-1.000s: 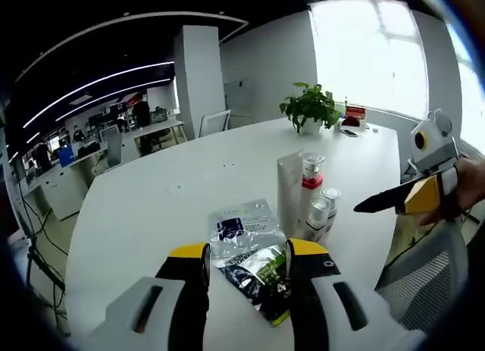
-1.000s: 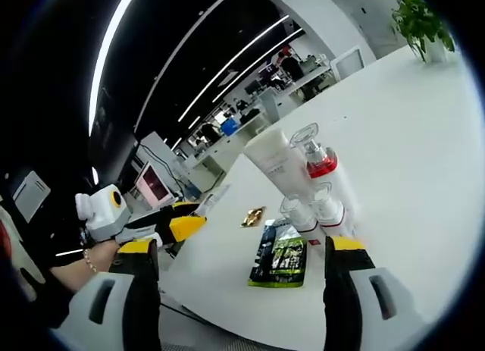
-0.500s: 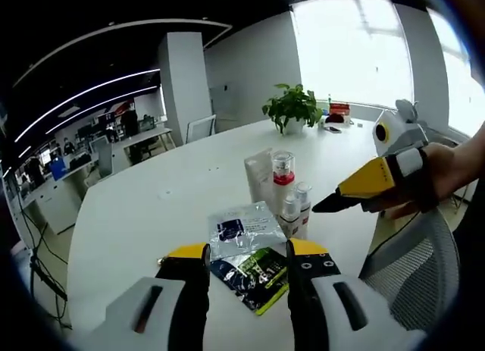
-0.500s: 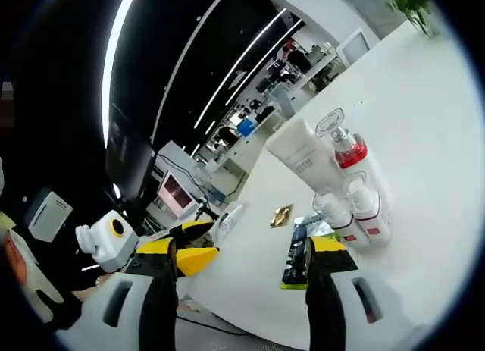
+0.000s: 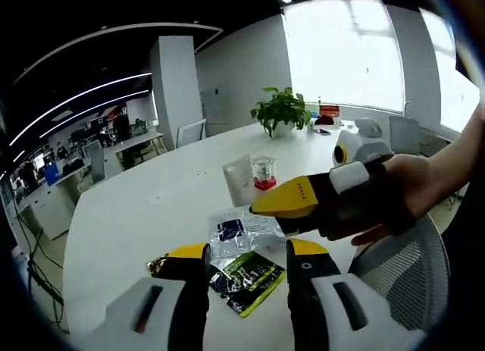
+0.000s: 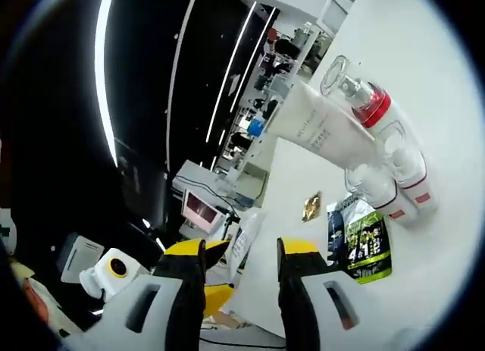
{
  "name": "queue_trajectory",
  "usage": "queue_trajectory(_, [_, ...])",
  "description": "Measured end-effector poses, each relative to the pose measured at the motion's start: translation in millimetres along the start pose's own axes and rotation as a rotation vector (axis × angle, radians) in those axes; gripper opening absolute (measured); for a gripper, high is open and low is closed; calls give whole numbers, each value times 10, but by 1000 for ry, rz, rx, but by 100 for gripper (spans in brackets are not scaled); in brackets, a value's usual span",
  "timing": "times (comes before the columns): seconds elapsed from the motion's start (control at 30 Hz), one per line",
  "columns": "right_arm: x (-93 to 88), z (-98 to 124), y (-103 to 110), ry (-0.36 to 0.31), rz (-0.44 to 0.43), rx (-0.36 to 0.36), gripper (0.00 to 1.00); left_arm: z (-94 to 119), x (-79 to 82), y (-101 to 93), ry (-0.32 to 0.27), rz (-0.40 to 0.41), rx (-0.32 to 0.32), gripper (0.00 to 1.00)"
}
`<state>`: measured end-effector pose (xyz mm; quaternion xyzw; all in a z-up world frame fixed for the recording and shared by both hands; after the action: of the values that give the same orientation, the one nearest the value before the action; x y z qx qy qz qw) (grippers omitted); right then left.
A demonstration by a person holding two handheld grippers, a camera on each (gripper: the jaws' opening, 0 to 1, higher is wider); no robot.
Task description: Arrange the skincare products in the storage area until every visible bottle or jar stands upright without overlapping.
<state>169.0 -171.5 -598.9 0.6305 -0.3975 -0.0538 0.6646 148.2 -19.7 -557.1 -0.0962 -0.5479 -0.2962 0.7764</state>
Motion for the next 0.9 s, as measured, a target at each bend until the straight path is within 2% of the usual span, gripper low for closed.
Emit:
queue_trajectory(0.17, [40, 28, -57, -48, -44, -21, 25, 3, -6, -40, 3, -7, -11, 36])
queue_trajectory(0.27, [74, 60, -76, -82, -58, -28, 12, 1, -5, -68, 9, 0, -21, 37])
queue_trajectory(0.3, [80, 67, -76, -91, -56, -29, 2, 1, -4, -72, 9, -2, -21, 37])
queue_trajectory(0.33, [84, 73, -80, -92, -57, -28, 4, -3, -5, -84, 12, -1, -30, 36])
queue_trajectory(0.57, [94, 76, -26, -125, -87, 13, 1, -20, -10, -78, 17, 17, -29, 39])
queue_trajectory(0.77, [123, 107, -37, -133, -90, 9, 1, -16, -32, -36, 27, 115, -74, 35])
queue_trajectory(0.87, [138, 128, -32, -137, -93, 14, 1, -7, -39, -20, 29, 193, -97, 43])
queue_trajectory(0.9, [141, 137, -24, -137, -90, 19, 1, -3, -52, -3, 28, 248, -108, 44])
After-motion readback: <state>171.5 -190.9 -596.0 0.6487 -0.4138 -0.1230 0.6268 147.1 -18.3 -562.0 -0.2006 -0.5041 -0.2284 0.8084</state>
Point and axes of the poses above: the point that each gripper's makers call its tool centre point, and the gripper's own axes: z roughly backward along the fingers, y roughly to its left, x roughly out of its top, the point moved 9 cm from there along z, roughly backward along the fingers, and after that the axes turned 10 degrees about x, right-handed, at the moved point
